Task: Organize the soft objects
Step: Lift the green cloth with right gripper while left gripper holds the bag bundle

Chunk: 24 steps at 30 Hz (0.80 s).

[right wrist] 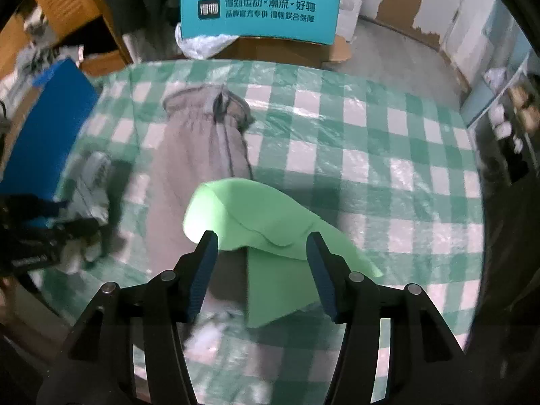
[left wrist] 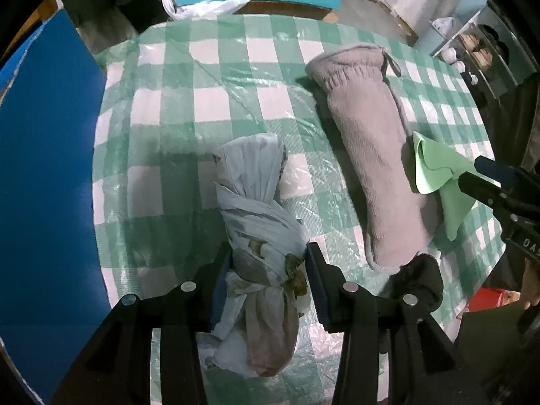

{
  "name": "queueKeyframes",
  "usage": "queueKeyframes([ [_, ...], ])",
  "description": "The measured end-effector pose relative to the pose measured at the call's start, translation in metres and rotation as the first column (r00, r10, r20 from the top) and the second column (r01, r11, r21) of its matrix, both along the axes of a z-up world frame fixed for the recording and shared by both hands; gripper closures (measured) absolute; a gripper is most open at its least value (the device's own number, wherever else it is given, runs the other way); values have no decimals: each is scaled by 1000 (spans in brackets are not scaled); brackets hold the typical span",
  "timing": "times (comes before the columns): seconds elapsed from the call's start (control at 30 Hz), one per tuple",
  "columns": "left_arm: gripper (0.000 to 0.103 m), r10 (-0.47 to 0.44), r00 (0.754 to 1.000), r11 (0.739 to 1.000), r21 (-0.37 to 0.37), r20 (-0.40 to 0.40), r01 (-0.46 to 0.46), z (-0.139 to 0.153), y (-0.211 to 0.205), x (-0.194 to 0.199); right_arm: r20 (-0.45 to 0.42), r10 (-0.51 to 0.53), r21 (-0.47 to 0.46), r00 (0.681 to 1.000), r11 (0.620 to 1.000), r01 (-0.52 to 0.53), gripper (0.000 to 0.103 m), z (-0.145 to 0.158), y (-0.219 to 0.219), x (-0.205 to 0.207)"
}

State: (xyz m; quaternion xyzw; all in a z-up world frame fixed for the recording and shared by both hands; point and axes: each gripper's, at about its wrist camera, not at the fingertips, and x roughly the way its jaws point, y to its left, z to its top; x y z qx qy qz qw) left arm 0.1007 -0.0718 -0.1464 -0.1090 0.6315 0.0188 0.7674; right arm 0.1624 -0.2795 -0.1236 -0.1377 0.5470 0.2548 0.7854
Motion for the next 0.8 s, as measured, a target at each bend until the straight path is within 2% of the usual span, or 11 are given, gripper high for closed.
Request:
queueKeyframes([
  [0.1,60,-4,1000,1000,-4,-4,4,-1,-1,2,18,28,-52,999,998,-27,48,-4,-1,-2],
  [0.43,60,10,1000,999,-35,2,-9,-4,1,10,25,97,-144,995,985,-92,46,-18,5,-7],
  [0.6,60,9,1000,999,-41,1,-9,-4,4,11,56,136,-196,989,973,-123,46,-27,13,-3],
  [0.8,60,5,1000,999,-45,-5,-5,-6,3,13,71,167,-209,983,966,-149,46,-37,26,6],
])
